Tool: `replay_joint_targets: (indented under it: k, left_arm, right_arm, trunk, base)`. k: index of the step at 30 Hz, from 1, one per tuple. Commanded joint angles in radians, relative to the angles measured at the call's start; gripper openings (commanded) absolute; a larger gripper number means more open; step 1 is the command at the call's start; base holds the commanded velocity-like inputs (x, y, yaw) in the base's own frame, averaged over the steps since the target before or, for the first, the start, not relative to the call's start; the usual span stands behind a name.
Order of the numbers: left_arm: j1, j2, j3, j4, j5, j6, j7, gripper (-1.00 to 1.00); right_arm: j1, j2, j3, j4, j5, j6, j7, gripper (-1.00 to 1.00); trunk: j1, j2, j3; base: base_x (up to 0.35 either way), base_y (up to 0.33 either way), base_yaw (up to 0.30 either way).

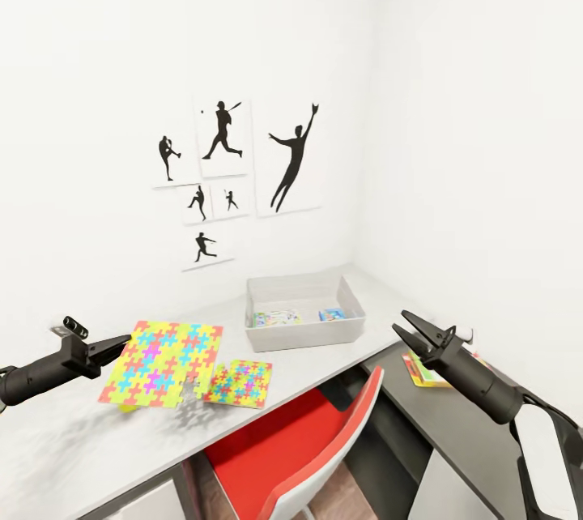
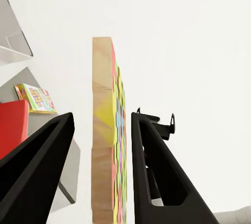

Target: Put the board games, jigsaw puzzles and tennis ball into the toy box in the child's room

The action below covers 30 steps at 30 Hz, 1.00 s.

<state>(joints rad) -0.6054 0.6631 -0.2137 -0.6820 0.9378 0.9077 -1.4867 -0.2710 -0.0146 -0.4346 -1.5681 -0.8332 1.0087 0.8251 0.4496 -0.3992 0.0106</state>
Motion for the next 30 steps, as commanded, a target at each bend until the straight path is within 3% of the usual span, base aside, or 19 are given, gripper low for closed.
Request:
replay_joint_targets:
  k: [1,11,18,23,26,30]
  left_arm:
    - [-0.001,0.001,-0.006,0.001,0.004,0.01,-0.004,-1.0]
    - [-0.001,0.001,-0.006,0.001,0.004,0.01,-0.004,-1.0]
    - [-0.001,0.001,-0.006,0.001,0.004,0.01,-0.003,-1.0]
    - [-0.001,-0.007,0.001,-0.003,0.004,0.009,0.002,-1.0]
    - [-0.011,-0.04,0.003,-0.013,0.004,0.013,0.041,-1.0]
    - [-0.023,-0.097,0.009,-0.086,0.005,0.035,0.158,-1.0]
  right_arm:
    - [-0.001,0.0,-0.001,0.0,0.003,0.004,0.005,1.0]
    - [-0.001,-0.001,0.011,0.0,0.004,0.003,-0.001,1.0]
    - [-0.001,-0.002,0.018,0.0,0.007,-0.001,-0.007,1.0]
    - [-0.002,-0.012,0.027,-0.001,0.035,-0.022,-0.023,1.0]
    - [-0.002,-0.014,0.028,-0.001,0.045,-0.043,-0.036,1.0]
    - [-0.001,-0.018,0.021,-0.003,0.057,-0.041,-0.079,1.0]
  trunk:
    - [0.0,-0.001,0.0]
    - [0.0,-0.001,0.0]
    - [0.0,-0.001,0.0]
    - [0.0,-0.001,0.0]
    - [0.0,-0.001,0.0]
    - [0.0,-0.001,0.0]
  base:
    - [0.0,-0.039,0.0]
    - [0.0,-0.017,0.0]
    - [0.0,-0.219,0.0]
    - [0.0,-0.061,0.0]
    - [0.0,-0.009,0.012]
    - [0.0,-0.002,0.022]
